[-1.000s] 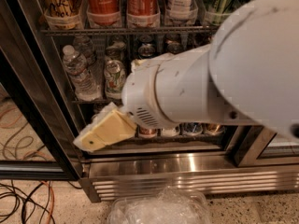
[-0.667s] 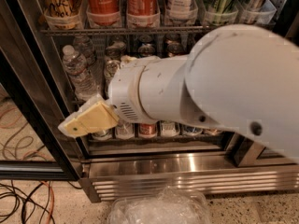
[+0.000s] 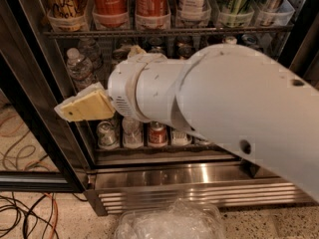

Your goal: Pick coke can from top shelf of fridge

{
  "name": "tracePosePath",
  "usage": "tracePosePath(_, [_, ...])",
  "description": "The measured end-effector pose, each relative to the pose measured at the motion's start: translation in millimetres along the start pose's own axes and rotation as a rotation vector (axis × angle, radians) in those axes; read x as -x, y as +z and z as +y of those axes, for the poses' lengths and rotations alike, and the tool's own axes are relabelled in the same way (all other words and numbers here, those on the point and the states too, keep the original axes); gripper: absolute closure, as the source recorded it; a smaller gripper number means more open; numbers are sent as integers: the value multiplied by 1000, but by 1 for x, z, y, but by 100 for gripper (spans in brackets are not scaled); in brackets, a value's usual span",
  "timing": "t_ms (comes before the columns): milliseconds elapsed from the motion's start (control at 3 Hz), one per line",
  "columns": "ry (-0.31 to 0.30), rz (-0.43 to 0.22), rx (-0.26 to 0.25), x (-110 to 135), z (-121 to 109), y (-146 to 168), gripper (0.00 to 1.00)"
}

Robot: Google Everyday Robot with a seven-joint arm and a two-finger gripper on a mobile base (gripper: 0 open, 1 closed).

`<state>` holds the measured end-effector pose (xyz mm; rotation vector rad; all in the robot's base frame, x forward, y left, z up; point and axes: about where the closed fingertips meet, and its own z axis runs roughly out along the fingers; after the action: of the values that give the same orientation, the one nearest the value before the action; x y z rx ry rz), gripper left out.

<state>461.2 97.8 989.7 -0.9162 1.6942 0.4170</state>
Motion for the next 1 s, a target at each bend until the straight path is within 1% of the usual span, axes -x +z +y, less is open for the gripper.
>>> tracePosePath(333, [0,0,0,0,0,0,0])
tracePosePath(667, [16,-20,-51,-1,-2,6,0])
tracePosePath(1000, [84,-36,-141,-19,3,16,0])
